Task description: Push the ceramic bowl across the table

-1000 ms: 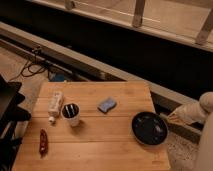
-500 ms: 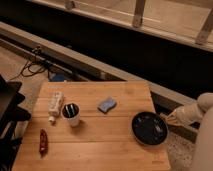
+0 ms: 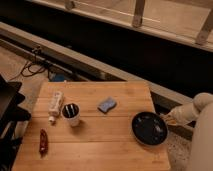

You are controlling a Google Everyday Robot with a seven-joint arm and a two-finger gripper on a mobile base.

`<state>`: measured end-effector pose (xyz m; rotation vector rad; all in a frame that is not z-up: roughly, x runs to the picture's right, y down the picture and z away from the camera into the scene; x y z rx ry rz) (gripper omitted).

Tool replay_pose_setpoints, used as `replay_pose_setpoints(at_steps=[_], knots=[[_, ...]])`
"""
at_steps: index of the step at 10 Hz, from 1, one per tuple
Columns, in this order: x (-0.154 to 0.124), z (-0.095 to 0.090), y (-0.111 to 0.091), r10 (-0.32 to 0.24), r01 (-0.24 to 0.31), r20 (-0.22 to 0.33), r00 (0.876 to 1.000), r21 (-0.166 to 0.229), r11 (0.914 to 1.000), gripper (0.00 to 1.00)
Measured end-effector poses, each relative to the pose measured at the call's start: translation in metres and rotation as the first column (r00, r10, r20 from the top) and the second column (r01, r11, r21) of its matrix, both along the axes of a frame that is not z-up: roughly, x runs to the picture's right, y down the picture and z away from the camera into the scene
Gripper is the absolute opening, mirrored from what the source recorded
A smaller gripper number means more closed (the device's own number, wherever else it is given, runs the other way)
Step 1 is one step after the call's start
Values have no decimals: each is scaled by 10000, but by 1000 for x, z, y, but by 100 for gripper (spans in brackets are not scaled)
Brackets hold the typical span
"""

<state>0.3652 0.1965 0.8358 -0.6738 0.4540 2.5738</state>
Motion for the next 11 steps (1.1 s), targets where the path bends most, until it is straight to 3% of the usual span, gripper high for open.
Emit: replay_pose_setpoints(at_steps=[11], knots=[[-43,11,1,-464,476,593,9972,-179,9987,7]])
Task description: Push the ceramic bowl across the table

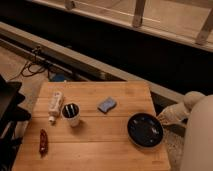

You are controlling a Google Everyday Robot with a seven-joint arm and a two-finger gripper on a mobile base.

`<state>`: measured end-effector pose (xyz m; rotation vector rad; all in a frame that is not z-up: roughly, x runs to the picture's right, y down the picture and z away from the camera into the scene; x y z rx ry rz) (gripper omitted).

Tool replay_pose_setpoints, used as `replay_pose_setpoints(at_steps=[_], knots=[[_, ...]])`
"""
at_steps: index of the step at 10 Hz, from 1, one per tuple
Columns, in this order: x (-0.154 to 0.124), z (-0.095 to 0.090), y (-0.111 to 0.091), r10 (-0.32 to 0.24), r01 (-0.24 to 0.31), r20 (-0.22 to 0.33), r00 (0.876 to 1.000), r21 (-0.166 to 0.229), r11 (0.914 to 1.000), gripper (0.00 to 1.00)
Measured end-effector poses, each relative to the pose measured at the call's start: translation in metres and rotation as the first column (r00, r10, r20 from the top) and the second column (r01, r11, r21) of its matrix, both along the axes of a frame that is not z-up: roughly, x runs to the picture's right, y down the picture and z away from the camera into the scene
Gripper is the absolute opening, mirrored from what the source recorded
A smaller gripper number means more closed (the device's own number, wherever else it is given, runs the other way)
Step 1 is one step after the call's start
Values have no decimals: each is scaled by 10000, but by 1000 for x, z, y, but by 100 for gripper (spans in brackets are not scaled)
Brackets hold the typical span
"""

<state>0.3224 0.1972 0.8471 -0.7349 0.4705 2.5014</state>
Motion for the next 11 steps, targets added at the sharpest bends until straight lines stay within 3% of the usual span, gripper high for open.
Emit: replay_pose_setpoints(at_steps=[11], knots=[[-67,2,-2,-620,653,991,9931,-300,9974,7]])
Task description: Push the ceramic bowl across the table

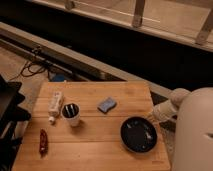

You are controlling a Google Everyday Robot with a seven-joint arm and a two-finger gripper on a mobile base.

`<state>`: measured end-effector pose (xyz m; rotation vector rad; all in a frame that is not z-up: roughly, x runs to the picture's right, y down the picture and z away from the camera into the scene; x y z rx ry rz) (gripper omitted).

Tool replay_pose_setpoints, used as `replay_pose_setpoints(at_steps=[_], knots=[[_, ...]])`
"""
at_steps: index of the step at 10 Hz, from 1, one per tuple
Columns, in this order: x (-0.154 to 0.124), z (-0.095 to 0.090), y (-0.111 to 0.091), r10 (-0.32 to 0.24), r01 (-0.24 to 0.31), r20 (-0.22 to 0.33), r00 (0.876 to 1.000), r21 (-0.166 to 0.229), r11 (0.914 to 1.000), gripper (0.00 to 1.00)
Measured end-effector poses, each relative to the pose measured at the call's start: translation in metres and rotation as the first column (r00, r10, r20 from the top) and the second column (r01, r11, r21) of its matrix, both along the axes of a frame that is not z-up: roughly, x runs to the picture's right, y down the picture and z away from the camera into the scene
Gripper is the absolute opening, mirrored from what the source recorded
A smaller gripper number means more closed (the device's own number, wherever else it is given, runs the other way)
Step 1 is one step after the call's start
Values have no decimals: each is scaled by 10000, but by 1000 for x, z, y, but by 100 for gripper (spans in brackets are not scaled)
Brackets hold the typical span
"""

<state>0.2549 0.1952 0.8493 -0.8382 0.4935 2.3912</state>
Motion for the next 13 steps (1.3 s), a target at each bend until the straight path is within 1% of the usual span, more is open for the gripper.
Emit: replay_pose_setpoints(at_steps=[5,7,9,11,12,13], knots=[[-49,-4,-1,-394,403,575,9976,-141,9991,7],[-55,-7,-1,-471,482,674,9966,-150,9987,7],[-72,-7,-2,-647,658,871,9941,-100,9978,7],[-83,-9,0,-724,737,1021,9921,-94,9972,16],[-91,-10,0,-820,836,1130,9902,-95,9965,15],[-100,-10,0,-915,930,1246,9880,-67,9956,16]])
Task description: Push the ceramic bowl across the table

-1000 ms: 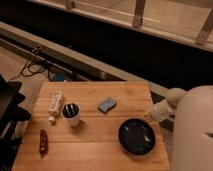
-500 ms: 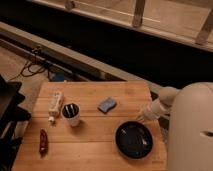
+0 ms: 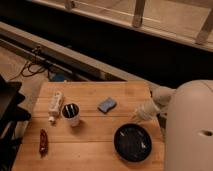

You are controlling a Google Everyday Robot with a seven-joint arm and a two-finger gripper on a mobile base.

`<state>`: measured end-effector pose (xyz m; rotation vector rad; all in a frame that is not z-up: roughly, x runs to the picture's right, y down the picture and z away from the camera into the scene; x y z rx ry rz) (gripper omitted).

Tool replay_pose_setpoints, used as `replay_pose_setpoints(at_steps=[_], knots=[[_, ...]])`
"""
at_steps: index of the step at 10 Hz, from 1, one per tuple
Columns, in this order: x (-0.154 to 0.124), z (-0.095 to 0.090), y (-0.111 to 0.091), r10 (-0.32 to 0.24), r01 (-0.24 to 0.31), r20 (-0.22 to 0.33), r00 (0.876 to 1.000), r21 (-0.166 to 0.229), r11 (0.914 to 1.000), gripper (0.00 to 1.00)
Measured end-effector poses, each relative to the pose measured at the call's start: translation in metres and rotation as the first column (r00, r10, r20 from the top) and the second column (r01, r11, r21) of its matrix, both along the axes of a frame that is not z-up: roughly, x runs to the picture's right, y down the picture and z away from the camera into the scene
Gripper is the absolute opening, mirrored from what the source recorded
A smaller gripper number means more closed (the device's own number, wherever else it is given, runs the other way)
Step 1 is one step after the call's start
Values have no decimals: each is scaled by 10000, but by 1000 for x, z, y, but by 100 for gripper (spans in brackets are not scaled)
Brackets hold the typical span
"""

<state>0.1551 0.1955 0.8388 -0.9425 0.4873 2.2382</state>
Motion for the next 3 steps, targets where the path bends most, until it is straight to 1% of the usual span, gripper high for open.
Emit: replay_pose_setpoints(at_steps=[2,3], knots=[[-8,-1,1,-105,104,142,9998,49,9999,27],[-9,-3,1,-147,146,219,9997,58,9999,27]])
